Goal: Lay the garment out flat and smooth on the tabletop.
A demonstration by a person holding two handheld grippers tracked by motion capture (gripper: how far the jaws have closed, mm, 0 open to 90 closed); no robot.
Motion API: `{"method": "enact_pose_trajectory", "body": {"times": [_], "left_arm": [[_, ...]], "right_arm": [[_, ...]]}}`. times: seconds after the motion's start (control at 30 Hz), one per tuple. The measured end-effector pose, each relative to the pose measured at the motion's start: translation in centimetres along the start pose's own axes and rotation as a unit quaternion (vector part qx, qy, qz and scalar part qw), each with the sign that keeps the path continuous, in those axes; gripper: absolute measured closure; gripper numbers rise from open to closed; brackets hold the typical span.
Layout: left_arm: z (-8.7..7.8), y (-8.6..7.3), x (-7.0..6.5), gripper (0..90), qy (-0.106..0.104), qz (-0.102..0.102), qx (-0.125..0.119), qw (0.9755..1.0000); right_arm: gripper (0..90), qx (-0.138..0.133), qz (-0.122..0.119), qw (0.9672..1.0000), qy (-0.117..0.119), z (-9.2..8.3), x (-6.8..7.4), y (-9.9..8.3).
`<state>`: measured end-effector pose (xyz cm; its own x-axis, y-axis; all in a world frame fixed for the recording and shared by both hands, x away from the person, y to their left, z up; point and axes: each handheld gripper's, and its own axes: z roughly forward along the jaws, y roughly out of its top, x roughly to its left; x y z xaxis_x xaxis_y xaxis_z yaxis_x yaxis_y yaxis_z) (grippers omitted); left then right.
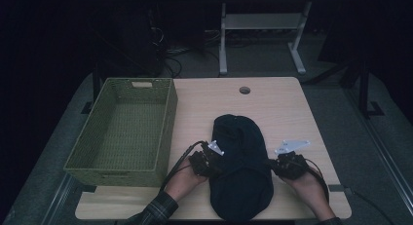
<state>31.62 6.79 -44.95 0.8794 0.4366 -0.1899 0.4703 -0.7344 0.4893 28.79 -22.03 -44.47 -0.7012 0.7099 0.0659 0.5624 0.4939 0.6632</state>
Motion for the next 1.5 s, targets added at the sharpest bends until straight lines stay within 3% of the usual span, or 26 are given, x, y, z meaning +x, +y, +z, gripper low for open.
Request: {"method": "enact_pose_trajectory", "body": {"times": [0.1,0.23,0.43,0.6,0.67,0.73,0.8,1.03,1.17,1.23,1.33,1.43,1.5], "left_arm": [[0.0,0.0,0.0,90.0,0.001,-0.001,-0.001,1.0],[0.0,0.0,0.0,90.0,0.001,0.002,0.001,1.0],[0.0,0.0,0.0,90.0,0.003,0.004,-0.001,1.0],[0.0,0.0,-0.1,90.0,0.003,0.004,0.0,1.0],[0.0,0.0,0.0,90.0,0.001,0.004,0.0,1.0],[0.0,0.0,0.1,90.0,0.0,0.005,-0.001,1.0],[0.0,0.0,0.0,90.0,0.0,0.005,0.0,1.0],[0.1,0.0,0.0,90.0,-0.001,0.002,-0.002,1.0],[0.1,0.1,0.0,90.0,0.0,0.002,-0.002,1.0],[0.1,0.1,0.0,90.0,-0.001,0.0,-0.002,1.0],[0.1,0.0,0.0,90.0,-0.002,-0.001,-0.002,1.0],[0.0,0.1,0.1,90.0,-0.001,0.0,0.0,1.0],[0.1,0.1,0.0,90.0,-0.002,-0.004,-0.001,1.0]], "right_arm": [[77.0,-0.022,0.001,0.9996,-0.015,0.2,-1.6,1.8],[73.9,-0.042,0.026,0.9985,-0.021,1.2,-4.1,4.0],[71.1,-0.048,0.038,0.9976,-0.033,3.6,-7.6,7.7],[68.9,-0.047,0.046,0.9969,-0.043,5.9,-9.8,9.6],[68.6,-0.042,0.062,0.9966,-0.032,6.6,-10.5,10.1],[68.6,-0.041,0.06,0.9968,-0.034,7.2,-10.9,10.2],[67.8,-0.043,0.066,0.9967,-0.018,7.7,-11.2,10.1],[67.0,-0.01,0.072,0.9973,0.008,9.5,-11.3,9.3],[73.7,-0.006,0.083,0.9964,0.017,9.9,-11.3,9.2],[81.1,-0.007,0.091,0.9956,0.023,10.0,-11.4,9.1],[85.9,0.0,0.069,0.9976,0.009,9.9,-11.0,9.4],[86.4,0.002,0.03,0.9986,-0.045,9.5,-10.6,9.9],[86.4,-0.008,0.034,0.9978,-0.057,9.1,-11.3,10.2]]}}
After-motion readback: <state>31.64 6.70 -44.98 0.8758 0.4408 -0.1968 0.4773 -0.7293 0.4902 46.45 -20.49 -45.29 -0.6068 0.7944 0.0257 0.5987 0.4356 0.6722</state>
